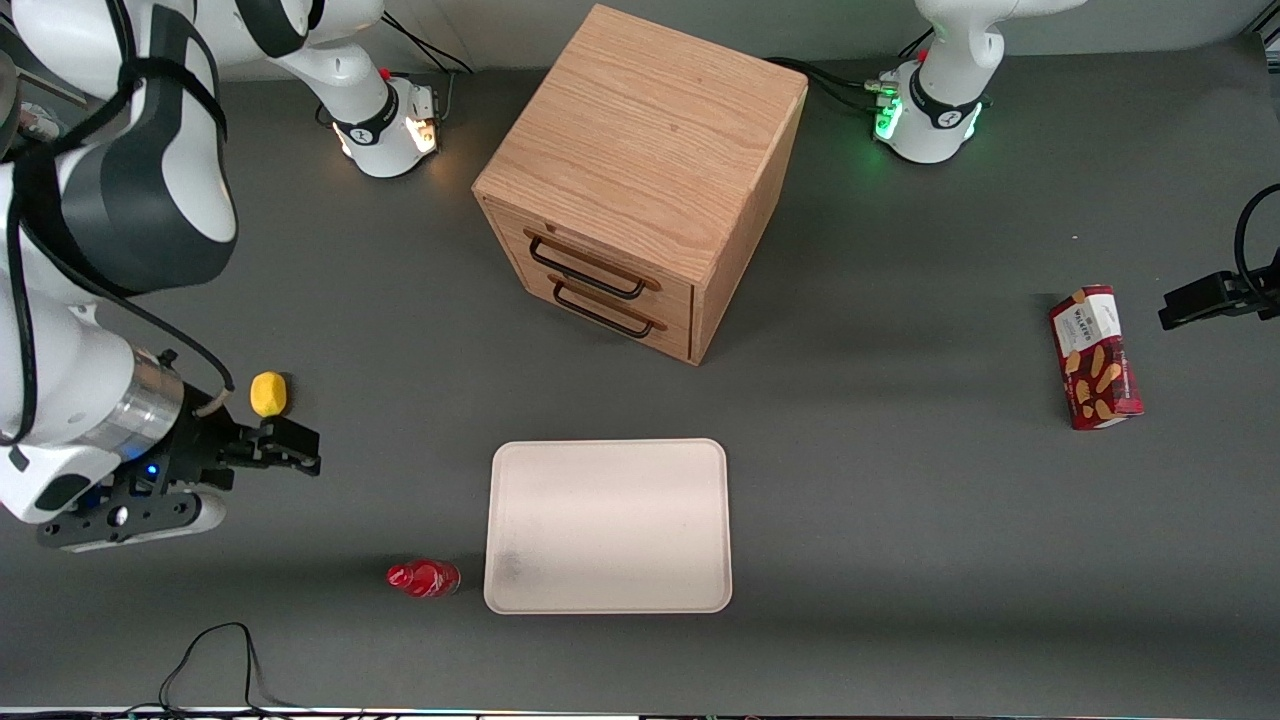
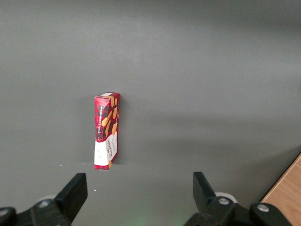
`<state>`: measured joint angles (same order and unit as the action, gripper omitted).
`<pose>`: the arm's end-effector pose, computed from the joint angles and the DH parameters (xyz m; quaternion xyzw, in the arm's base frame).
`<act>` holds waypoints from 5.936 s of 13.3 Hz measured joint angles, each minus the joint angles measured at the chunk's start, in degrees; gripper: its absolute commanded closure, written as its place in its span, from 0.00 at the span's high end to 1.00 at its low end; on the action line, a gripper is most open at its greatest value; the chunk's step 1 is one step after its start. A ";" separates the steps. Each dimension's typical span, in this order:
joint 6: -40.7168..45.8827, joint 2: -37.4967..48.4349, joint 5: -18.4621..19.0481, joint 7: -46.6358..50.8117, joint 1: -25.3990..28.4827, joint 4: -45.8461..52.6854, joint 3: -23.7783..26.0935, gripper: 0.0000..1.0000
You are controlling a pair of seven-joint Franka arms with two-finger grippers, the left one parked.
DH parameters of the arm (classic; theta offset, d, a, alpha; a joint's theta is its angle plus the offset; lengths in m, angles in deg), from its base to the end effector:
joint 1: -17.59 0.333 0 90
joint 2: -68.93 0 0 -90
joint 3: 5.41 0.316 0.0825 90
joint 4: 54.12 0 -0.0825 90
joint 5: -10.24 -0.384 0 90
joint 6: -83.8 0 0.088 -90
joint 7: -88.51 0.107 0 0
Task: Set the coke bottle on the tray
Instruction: 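Move the open right gripper toward the red Coca-Cola bottle beside the tray, then lower the right gripper around the bottle and close on it, then lift the bottle upright with the right gripper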
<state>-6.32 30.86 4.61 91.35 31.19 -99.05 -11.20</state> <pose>0.7178 0.1395 0.5655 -0.9961 -0.0589 -0.0609 0.0244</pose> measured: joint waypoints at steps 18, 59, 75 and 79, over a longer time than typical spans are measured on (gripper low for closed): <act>-20.18 -12.52 -0.03 -0.05 0.21 0.68 1.35 1.00; -17.70 -13.99 4.94 -4.83 0.55 -1.40 1.21 0.00; 4.55 7.49 5.73 -5.96 3.21 -1.44 5.14 0.00; 2.16 7.47 5.74 2.87 8.60 -1.73 6.11 0.00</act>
<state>-4.16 38.33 10.34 94.22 39.79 -100.79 -5.08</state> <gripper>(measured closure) 0.665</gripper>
